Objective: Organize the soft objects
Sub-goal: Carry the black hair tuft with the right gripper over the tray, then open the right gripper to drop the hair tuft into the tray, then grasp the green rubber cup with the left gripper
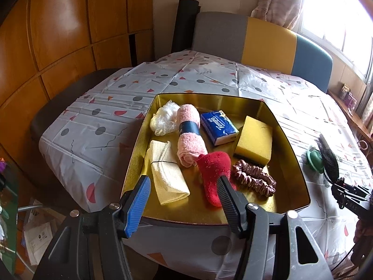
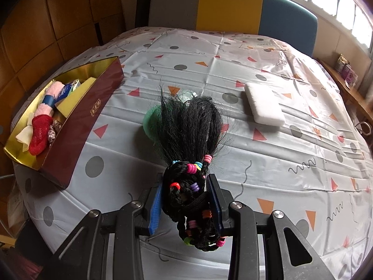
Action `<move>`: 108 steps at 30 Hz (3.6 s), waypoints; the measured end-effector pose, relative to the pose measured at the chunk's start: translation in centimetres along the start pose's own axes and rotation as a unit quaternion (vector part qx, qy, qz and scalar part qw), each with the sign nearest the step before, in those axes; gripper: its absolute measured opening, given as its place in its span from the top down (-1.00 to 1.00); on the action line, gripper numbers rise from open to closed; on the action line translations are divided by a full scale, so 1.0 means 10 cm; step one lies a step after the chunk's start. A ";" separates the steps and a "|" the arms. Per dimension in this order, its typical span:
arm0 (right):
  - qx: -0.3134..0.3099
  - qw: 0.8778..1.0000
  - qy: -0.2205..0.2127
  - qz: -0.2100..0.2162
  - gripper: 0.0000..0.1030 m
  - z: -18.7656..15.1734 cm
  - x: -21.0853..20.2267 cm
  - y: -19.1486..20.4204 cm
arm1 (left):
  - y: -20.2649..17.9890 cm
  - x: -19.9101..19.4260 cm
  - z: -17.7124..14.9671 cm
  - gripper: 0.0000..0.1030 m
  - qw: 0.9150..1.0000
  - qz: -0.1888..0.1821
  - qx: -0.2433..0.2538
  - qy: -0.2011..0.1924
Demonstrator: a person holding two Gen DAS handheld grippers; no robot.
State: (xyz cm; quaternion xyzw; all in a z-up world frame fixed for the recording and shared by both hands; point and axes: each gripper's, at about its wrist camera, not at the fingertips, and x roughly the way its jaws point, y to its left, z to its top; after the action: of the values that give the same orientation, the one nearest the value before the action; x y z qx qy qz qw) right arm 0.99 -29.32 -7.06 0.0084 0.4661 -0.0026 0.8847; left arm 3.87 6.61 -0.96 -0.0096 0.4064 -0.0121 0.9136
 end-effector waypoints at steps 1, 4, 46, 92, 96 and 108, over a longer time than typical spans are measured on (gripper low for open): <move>-0.003 1.000 0.000 -0.002 0.30 0.00 -0.01 0.02 | 0.03 0.00 -0.01 -0.16 1.000 -0.001 -0.001 0.000; -0.004 1.000 -0.011 0.007 0.30 0.04 -0.09 0.09 | 0.12 0.01 -0.04 -0.16 1.000 0.001 -0.007 0.002; -0.209 0.950 0.001 0.230 -0.40 0.69 0.03 2.48 | 0.92 -0.02 -0.14 -0.16 0.995 0.035 -0.090 -0.003; 0.260 0.961 -0.075 -0.060 -0.70 0.22 -0.29 -1.48 | -1.90 0.09 0.15 -0.20 0.970 -0.122 0.210 0.019; 0.268 0.958 -0.074 -0.063 -0.70 0.22 -0.32 -1.50 | -2.29 0.23 0.19 -0.31 0.961 -0.153 0.228 0.035; 0.254 0.962 -0.079 -0.056 -0.74 0.27 -0.31 -1.42 | -3.12 1.02 0.21 -0.64 0.951 -0.162 0.246 0.097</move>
State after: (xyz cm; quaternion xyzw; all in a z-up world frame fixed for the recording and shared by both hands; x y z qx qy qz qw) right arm 1.23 -43.56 -3.15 0.2069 0.3781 -0.1710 0.8860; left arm 11.79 -24.89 -6.29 0.1504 0.4709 -0.2605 0.8293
